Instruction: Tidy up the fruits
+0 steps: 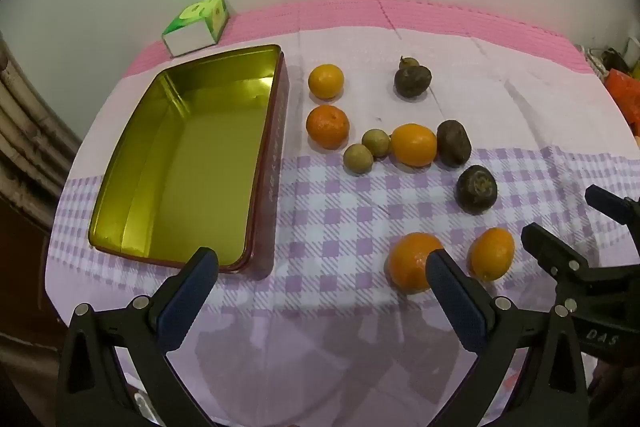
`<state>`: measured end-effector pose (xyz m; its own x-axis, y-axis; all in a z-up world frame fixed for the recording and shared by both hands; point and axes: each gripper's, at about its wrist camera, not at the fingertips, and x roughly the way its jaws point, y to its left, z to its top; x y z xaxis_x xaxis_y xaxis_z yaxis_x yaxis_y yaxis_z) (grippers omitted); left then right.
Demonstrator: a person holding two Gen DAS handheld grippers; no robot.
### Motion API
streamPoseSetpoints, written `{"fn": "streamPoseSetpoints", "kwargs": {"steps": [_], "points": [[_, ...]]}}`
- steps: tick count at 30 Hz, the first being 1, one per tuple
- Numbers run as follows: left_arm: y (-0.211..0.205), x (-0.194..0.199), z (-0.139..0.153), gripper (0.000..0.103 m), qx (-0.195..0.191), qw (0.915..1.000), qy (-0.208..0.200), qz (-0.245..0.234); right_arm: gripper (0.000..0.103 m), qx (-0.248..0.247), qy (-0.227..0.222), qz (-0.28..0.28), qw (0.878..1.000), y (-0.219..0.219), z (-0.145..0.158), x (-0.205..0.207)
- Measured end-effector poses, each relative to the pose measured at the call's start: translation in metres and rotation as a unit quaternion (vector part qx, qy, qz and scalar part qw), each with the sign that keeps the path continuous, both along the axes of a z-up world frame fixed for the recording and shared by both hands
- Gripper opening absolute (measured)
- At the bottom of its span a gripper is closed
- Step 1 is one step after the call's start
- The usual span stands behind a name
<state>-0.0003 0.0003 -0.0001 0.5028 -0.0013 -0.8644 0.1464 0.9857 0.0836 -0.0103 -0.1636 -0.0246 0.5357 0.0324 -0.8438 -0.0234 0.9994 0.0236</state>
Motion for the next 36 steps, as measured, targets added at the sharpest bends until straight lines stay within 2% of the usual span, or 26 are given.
{"fn": "streamPoseSetpoints", "kwargs": {"steps": [3,7,11,13,26,36], "points": [[0.002,0.0,0.0,0.103,-0.008,0.9999,0.005,0.001,0.102,0.006,-0.002,-0.007,1.0,-0.002,0.001,0.002],[0.006,-0.001,0.001,0.103,-0.007,1.0,0.005,0.004,0.102,-0.021,-0.017,0.008,1.0,0.011,0.01,-0.008],[0.005,-0.014,-0.008,0.103,-0.007,0.9999,0.008,0.002,0.102,-0.007,-0.005,0.016,1.0,0.005,0.009,-0.003],[0.005,-0.003,-0.007,0.103,-0.008,0.9997,0.02,0.006,0.102,-0.014,-0.009,0.025,1.0,0.011,0.011,-0.006],[0.008,-0.002,-0.011,0.103,-0.011,0.9994,0.032,0.008,0.102,-0.019,0.007,0.038,0.999,0.02,0.0,-0.005],[0.006,-0.004,-0.01,0.102,-0.002,0.9996,0.026,0.006,0.1,-0.016,0.01,0.042,0.999,0.02,0.0,-0.004]]}}
